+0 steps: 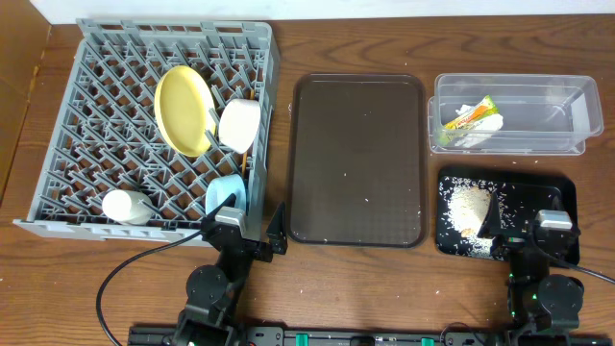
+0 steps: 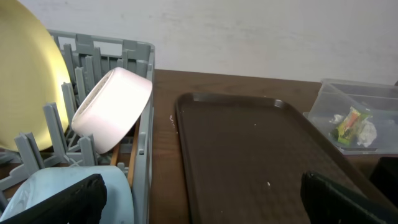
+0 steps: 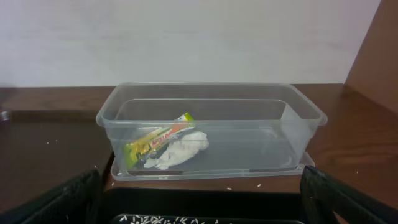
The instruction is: Sort waste into correct bins and load items into the dishwasher
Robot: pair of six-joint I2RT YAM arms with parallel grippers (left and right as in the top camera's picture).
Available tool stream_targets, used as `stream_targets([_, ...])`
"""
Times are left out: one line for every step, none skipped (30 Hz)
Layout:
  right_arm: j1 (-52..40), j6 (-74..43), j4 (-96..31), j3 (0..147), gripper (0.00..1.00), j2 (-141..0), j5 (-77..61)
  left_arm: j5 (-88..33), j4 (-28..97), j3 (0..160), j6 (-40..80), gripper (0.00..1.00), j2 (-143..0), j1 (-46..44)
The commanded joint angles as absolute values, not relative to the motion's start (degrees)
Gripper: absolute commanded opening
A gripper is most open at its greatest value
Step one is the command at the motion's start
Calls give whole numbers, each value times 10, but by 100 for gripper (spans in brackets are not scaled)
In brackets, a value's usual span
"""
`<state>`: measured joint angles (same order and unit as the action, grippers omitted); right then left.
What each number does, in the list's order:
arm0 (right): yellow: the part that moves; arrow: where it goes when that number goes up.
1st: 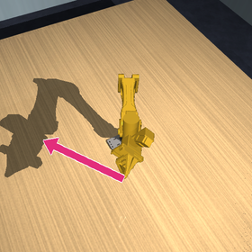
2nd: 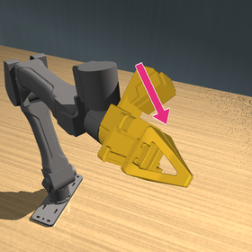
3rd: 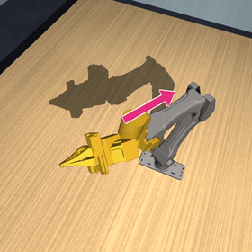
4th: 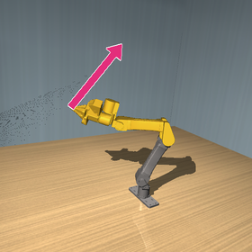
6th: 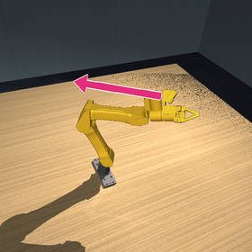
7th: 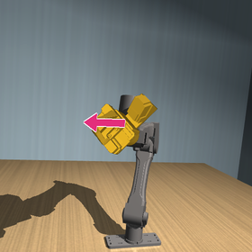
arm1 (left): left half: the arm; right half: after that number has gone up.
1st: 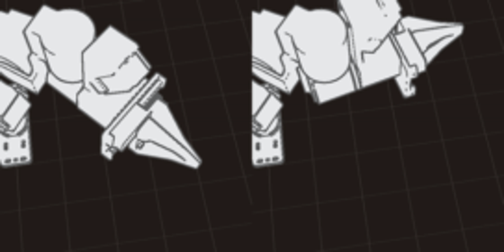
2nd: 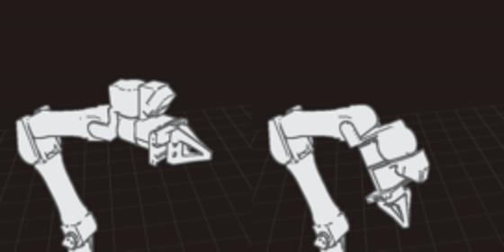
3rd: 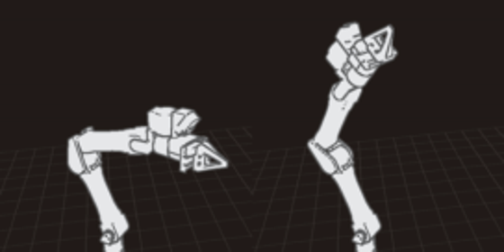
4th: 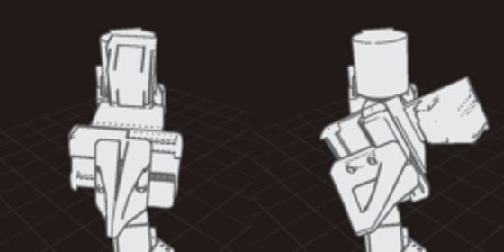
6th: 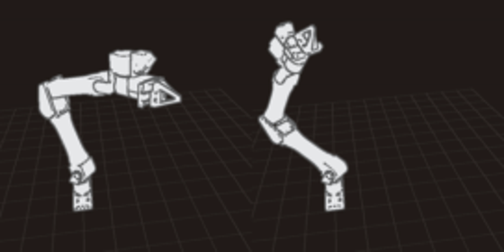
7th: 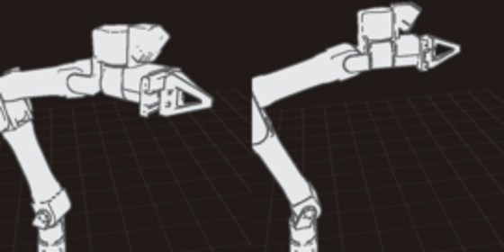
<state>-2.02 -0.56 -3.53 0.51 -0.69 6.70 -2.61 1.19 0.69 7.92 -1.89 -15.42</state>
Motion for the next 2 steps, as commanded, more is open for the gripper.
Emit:
stream_targets([-15, -2, -35, 3, 99, -4, 69, -15, 40, 2, 85, 100, -21, -151])
stream_targets([-15, -2, -35, 3, 99, -4, 69, -15, 40, 2, 85, 100, -21, -151])
